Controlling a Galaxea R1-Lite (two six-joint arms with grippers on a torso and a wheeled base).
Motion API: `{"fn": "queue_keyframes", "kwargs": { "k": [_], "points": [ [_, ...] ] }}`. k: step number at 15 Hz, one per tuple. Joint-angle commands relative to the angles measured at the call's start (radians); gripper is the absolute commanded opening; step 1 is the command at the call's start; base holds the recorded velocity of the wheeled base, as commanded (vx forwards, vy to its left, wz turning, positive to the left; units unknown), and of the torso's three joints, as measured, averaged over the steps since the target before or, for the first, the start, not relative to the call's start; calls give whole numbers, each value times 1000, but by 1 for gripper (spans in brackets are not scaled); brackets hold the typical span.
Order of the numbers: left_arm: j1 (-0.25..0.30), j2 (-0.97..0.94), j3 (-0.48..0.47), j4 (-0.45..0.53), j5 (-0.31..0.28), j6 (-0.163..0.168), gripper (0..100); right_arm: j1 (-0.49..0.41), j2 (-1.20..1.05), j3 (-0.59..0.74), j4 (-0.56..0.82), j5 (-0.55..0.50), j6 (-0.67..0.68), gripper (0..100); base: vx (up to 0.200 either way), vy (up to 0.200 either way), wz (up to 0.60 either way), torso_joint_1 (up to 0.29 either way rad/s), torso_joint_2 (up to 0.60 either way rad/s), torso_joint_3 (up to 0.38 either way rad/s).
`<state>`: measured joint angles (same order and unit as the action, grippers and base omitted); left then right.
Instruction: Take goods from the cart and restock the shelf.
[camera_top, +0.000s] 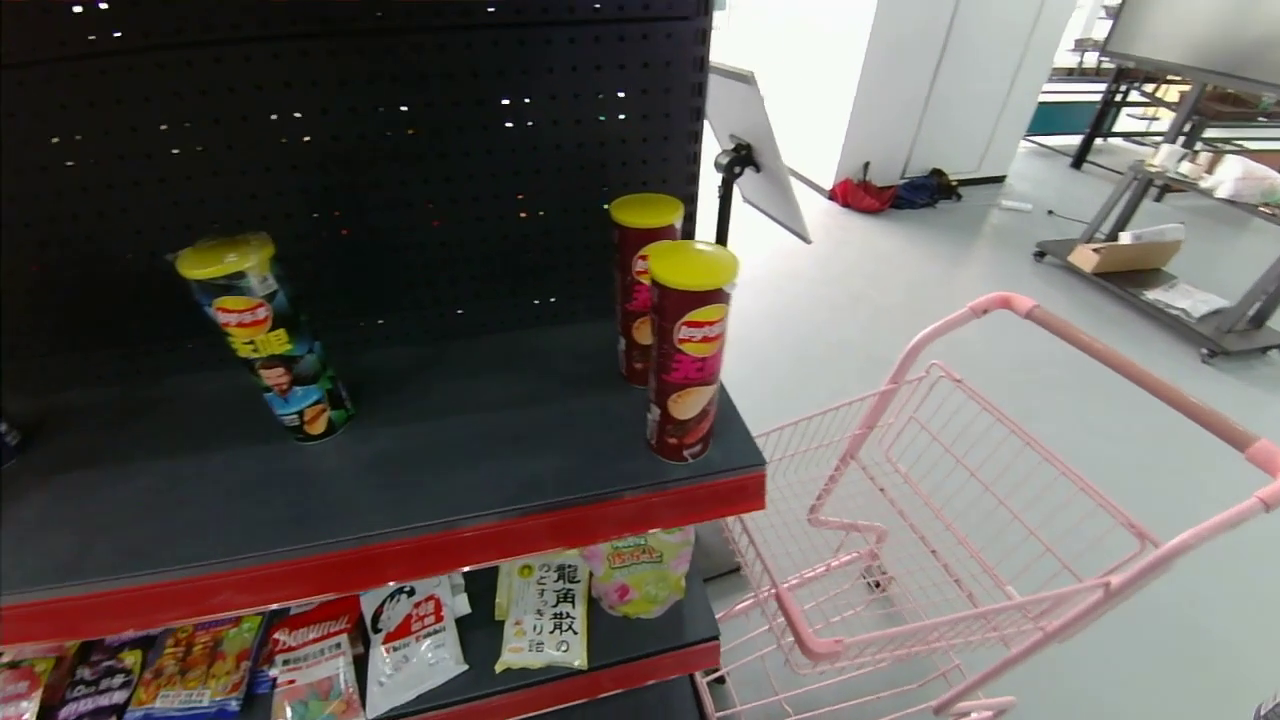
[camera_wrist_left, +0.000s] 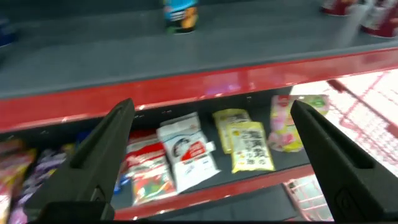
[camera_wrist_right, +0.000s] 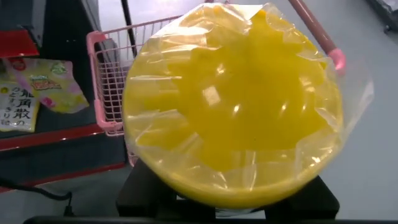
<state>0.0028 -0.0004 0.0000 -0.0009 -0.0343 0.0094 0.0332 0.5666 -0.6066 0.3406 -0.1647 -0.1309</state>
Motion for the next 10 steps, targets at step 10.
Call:
{"fn": "queue_keyframes", "kwargs": {
  "k": [10],
  "points": [
    [0,0,0,-1,-1,4,100,4,-229,188,-65,11,-6,0,0,0,240,3,0,0]
  ]
}}
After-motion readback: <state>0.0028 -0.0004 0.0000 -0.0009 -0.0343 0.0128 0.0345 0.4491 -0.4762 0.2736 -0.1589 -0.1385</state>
